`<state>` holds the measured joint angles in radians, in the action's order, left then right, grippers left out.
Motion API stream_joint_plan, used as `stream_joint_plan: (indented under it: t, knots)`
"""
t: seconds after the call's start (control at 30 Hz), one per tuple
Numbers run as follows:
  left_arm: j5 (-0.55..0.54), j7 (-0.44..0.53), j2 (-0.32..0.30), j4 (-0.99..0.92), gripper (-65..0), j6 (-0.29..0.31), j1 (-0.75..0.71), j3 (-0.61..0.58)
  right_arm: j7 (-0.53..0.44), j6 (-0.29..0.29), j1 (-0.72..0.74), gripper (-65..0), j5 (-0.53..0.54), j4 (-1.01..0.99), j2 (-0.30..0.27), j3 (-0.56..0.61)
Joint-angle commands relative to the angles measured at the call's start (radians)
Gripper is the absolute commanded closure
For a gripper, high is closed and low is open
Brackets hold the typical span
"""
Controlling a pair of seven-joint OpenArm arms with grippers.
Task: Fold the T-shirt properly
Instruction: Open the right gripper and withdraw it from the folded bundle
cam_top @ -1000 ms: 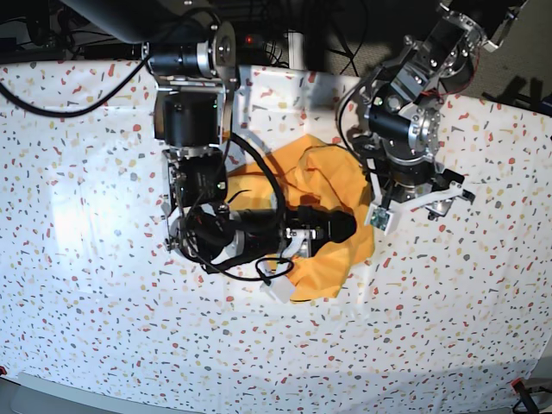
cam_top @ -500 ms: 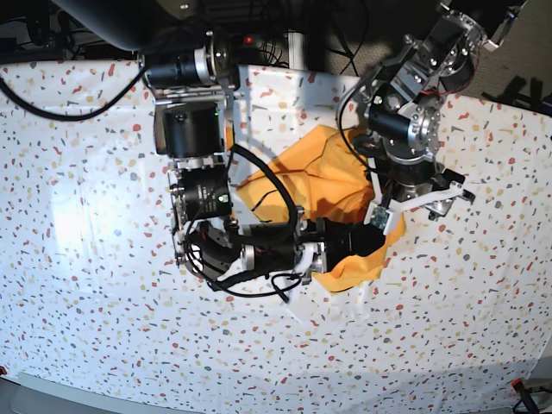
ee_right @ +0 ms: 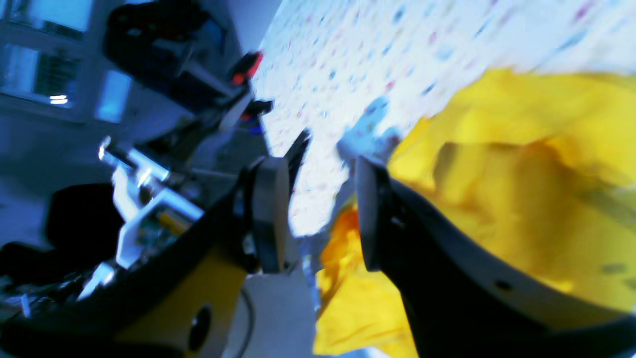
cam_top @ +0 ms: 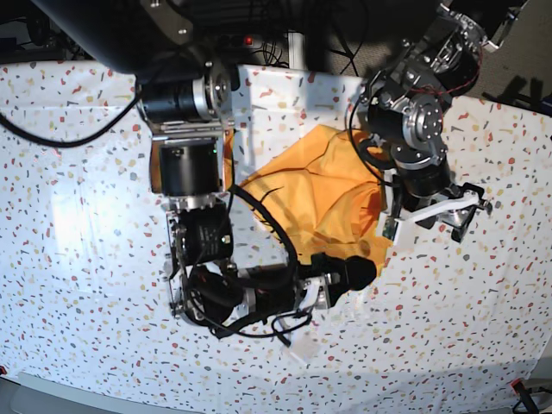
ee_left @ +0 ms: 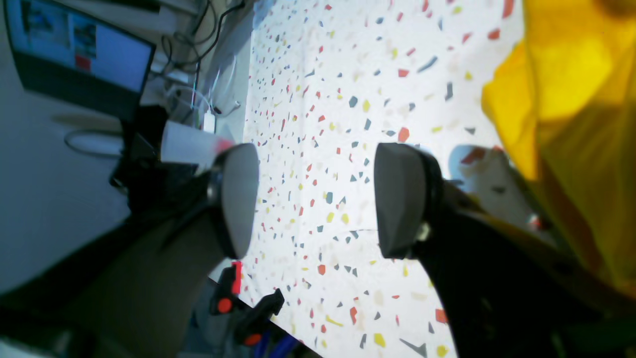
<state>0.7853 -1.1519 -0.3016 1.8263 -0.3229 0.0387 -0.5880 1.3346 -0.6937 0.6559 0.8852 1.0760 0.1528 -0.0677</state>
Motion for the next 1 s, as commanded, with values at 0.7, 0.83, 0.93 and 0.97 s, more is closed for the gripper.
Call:
stream_joint_plan:
  t: [0.7, 0.83, 0.93, 0.97]
  knots:
    - [-0.373, 0.291, 0.003, 0.060, -35.6, 0.047, 0.155, 0.005, -0.325, -0.004, -0.404, -23.2, -0.410, 0.575, -0.425, -0.248]
    - [-0.621, 0.324, 0.005, 0.131, -35.6, 0.167, 0.169, 0.005, -0.340, -0.004, -0.497, -23.2, -0.402, 0.576, -0.425, -0.403]
    - [-0.828, 0.340, 0.006, 0.153, -35.6, 0.296, 0.169, 0.003, -0.335, -0.004, -0.547, -23.2, -0.367, 0.576, -0.425, -0.510]
    - [-0.875, 0.345, 0.015, 0.150, -35.6, 0.325, 0.163, 0.003, -0.332, -0.004, -0.561, -23.1, -0.351, 0.576, -0.425, -0.542]
